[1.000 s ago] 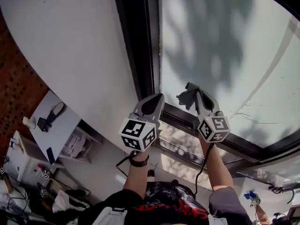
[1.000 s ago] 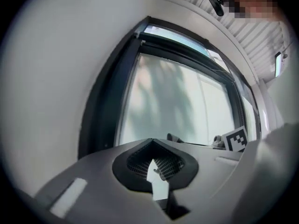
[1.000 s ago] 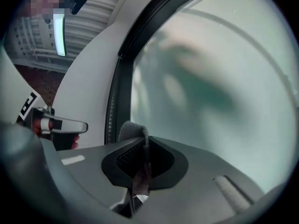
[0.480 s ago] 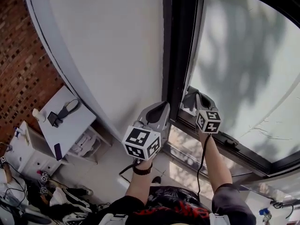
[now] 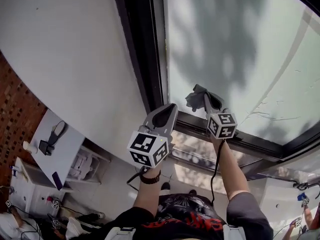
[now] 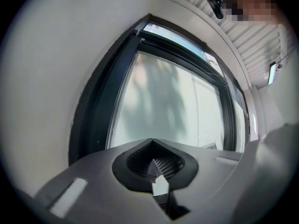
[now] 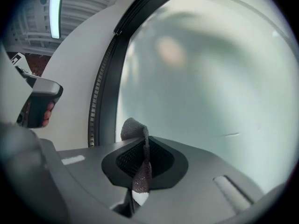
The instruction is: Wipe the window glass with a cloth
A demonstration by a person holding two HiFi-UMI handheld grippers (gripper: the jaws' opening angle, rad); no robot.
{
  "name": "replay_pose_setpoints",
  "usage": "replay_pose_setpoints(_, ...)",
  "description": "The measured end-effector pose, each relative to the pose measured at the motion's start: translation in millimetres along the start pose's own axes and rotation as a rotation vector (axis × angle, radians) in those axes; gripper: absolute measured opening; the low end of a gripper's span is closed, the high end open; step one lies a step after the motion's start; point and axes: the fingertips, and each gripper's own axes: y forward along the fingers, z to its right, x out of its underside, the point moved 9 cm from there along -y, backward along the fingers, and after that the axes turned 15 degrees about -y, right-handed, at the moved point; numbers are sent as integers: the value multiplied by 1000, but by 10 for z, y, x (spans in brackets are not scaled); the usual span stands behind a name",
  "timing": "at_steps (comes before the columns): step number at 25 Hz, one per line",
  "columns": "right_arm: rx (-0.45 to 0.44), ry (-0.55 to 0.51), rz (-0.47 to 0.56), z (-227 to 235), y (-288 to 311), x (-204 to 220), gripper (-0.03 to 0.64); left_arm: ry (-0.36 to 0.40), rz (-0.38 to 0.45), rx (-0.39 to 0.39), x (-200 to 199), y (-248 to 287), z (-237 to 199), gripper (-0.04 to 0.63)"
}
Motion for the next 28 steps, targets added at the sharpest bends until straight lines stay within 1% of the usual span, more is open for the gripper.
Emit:
replay_pose_setpoints(4, 41, -5, -4, 276, -352, 83, 17, -13, -36, 50, 141, 254, 213, 0)
replay_pose_setpoints(8, 81, -9, -2, 578, -693, 130, 17, -4, -54, 101, 222, 467, 475, 0)
replay_pose_setpoints(14, 175, -7, -11, 1006, -1272, 258, 17, 16, -84, 184, 357, 773, 930, 0)
replay_pose_setpoints(20, 283, 16, -30, 1487, -1901, 414, 17, 26, -125, 266, 577, 1148, 1393, 0)
replay_pose_setpoints(24, 378, 15, -44, 1807, -2365, 480, 17, 26, -157, 330, 731, 1365, 1692, 0)
replay_pose_setpoints(28, 466, 21, -62, 2118, -2797, 585, 17, 27, -170, 381, 853, 1570, 1986, 0)
